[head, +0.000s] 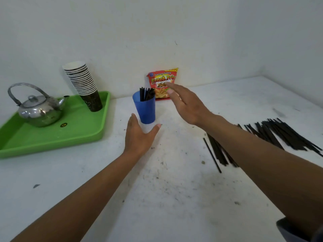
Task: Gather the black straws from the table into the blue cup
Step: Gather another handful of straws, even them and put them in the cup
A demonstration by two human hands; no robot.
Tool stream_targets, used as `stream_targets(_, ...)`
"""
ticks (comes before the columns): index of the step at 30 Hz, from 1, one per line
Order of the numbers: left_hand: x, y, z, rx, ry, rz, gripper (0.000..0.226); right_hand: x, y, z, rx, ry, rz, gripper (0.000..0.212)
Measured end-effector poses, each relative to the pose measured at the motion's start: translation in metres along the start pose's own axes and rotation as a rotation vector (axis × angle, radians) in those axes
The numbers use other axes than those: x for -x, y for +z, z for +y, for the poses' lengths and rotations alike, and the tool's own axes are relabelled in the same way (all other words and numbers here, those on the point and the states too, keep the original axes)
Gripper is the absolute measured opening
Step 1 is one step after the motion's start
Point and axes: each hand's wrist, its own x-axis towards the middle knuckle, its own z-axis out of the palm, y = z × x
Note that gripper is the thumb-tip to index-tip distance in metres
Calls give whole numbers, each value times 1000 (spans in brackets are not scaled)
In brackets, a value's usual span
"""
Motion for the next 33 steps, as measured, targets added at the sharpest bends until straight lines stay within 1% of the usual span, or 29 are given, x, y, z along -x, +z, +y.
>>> stream_targets(2, 15, 8, 2, -85, 36, -32, 108, 24, -11, 7, 44, 55, 27, 58)
stream_targets(5, 35, 23, 11, -199, 180, -88, 90, 62, -23, 18, 123, 137, 52, 59)
stream_targets(9, 56, 42, 27, -351, 391, -184, 74, 110, -38, 31, 339, 238, 84, 56)
stream_targets(12, 70, 57, 38, -403, 499, -217, 67, 144, -47, 32, 515, 274, 163, 64)
stream_targets(15, 80, 68, 45, -417, 539, -282, 62, 171, -51, 30, 629, 311, 191, 75)
stream_targets(17, 83, 70, 47, -442, 550, -340, 61, 182, -53, 29, 667, 336, 194, 79)
stream_targets(20, 85, 69, 47, -481, 554, -352, 59, 187, -53, 28, 710, 360, 195, 83)
stream_targets(23, 86, 68, 47, -507, 550, -358, 58, 188, -51, 27, 739, 392, 156, 85)
stream_targets(26, 87, 68, 46, -528, 557, -354, 58, 189, -49, 26, 722, 395, 112, 77)
stream_targets(31, 86, 69, 43, -520, 575, -345, 58, 189, -50, 24, 641, 337, 92, 49)
stream_targets(33, 85, 70, 42, -517, 577, -340, 58, 187, -51, 21, 601, 324, 105, 46)
